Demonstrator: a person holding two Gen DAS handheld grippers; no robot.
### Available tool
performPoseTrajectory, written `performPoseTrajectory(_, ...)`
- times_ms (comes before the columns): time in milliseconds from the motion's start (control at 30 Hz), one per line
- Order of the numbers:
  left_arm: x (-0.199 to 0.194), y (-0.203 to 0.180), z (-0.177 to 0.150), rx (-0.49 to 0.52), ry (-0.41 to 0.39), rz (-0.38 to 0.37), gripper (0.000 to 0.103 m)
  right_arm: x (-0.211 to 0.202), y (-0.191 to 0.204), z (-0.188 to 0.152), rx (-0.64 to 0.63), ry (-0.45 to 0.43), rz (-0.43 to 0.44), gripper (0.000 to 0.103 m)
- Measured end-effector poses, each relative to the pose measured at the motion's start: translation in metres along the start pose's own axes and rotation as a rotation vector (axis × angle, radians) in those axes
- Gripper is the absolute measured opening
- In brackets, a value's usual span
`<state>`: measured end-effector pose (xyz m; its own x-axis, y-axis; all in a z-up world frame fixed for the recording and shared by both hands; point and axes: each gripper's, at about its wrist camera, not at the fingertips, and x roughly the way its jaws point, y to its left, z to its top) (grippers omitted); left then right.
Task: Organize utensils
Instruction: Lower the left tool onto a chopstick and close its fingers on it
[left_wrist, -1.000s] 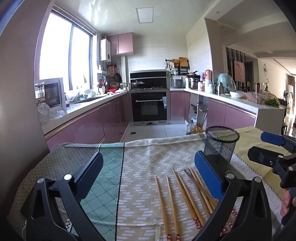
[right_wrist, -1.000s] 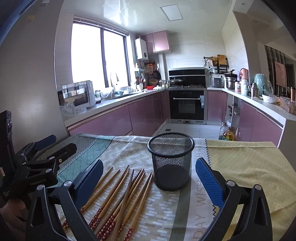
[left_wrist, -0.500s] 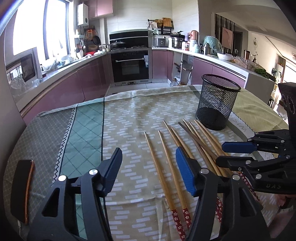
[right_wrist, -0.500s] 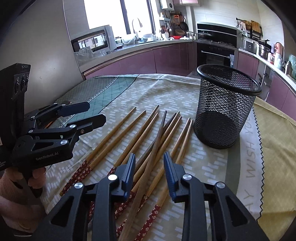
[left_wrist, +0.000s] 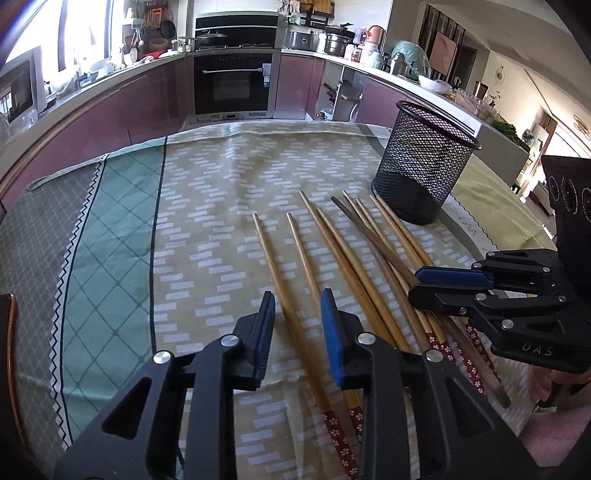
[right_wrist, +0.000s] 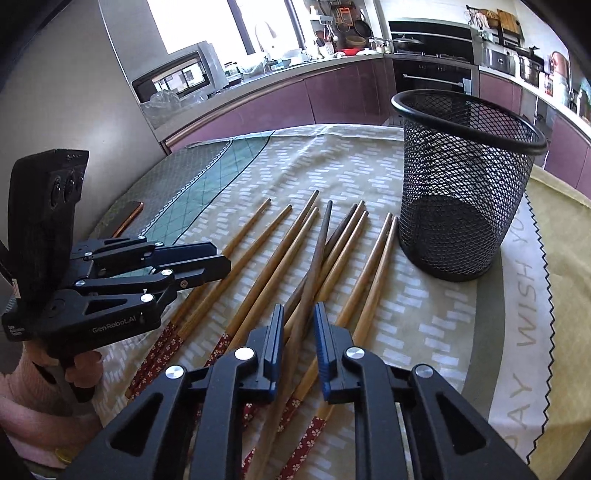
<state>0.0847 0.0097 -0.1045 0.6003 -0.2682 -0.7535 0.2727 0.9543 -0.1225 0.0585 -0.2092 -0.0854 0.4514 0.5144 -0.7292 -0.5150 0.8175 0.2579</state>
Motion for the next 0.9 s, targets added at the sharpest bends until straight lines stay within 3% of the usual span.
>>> performPoseTrajectory(133, -0.001, -0.001, 0.0, -0.017, 0.005, -0.027, 0.021, -0.002, -0.005, 0.0, 0.033, -0.003, 0.029, 0.006)
performPoseTrajectory(267, -0.002, -0.001, 0.001, -0.03, 0.008, -0.035, 0.012, -0.005, -0.009, 0.0, 0.051, -0.016, 0.046, 0.006)
performPoseTrajectory(333, -0.004, 0.001, 0.0, -0.035, 0.013, -0.026, 0.012, -0.007, -0.011, 0.0, 0.058, -0.023, 0.047, 0.006)
performPoseTrajectory(400, -0.003, 0.004, -0.001, -0.044, 0.025, -0.021, 0.019, -0.009, -0.012, 0.0, 0.065, -0.027, 0.057, 0.006)
performPoseTrajectory(733, -0.001, -0.001, 0.002, 0.007, 0.032, 0.008, 0.018, -0.017, -0.009, 0.0, 0.041, -0.044, 0.048, 0.006)
performPoseTrajectory(900, 0.004, -0.007, 0.004, 0.0, 0.027, 0.043, 0.009, -0.03, -0.007, 0.003, 0.023, -0.09, 0.044, 0.006)
